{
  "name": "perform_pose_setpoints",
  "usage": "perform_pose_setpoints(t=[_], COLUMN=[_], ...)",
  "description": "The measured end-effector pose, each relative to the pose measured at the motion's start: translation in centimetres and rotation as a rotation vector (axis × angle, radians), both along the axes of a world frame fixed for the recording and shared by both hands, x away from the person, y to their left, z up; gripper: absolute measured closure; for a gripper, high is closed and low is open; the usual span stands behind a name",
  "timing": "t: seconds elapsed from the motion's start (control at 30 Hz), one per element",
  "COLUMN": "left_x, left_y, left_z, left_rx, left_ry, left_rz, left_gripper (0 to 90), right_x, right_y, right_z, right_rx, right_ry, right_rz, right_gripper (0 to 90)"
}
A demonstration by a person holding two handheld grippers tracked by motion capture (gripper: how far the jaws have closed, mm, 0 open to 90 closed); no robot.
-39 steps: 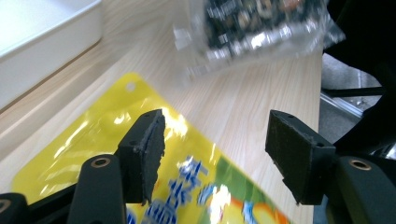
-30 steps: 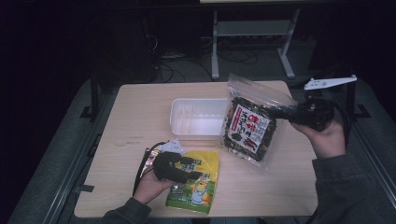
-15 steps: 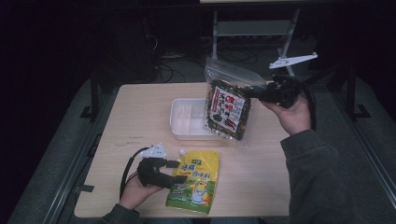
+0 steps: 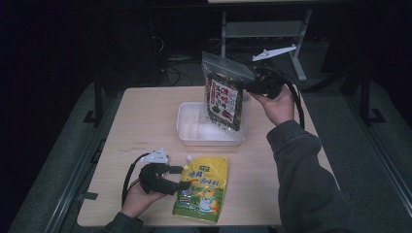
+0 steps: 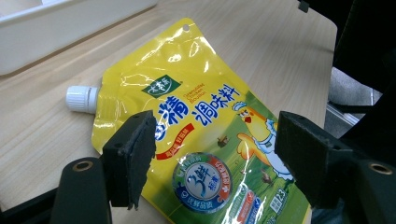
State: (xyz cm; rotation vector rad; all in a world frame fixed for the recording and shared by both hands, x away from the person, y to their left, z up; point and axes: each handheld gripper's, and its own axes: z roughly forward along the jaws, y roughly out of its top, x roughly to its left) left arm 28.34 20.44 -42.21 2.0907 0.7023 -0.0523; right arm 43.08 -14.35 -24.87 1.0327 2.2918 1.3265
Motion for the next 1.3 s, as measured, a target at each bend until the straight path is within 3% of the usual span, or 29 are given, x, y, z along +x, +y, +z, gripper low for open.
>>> perform_pose_setpoints(t=[0.2,0.3,0.4,0.57,1.0,1.3], left_x=[0.0,0.1,0.2,0.3,0.3,0.4], left_y=[0.0,0.1,0.2,0.4,0.3,0.4], left_z=[-0.1,-0.1,-0.2,-0.3,-0.3,-0.4], left_rx=[-0.004,-0.006,-0.011,-0.009,-0.011,-0.008], left_ry=[0.003,0.007,0.01,0.015,0.021,0.021], left_rz=[-0.004,-0.002,0.003,0.007,0.006,0.007], left_gripper=[28.7,28.7,28.5,28.2,27.8,27.6], right_x=[1.6,2.1,2.7,3.0,3.2,4.1], right_y=[1.2,1.6,1.8,1.9,0.4,-0.8], right_z=[-1.6,-2.3,-3.5,-4.2,-5.0,-5.7], right_rx=[-0.043,-0.04,-0.007,-0.024,-0.062,-0.032], right_ry=[-0.027,-0.024,-0.028,-0.031,-0.056,-0.016], right_rz=[-0.035,-0.034,-0.027,-0.004,0.054,0.072], right_gripper=[78.5,78.5,78.5,78.4,78.2,77.8])
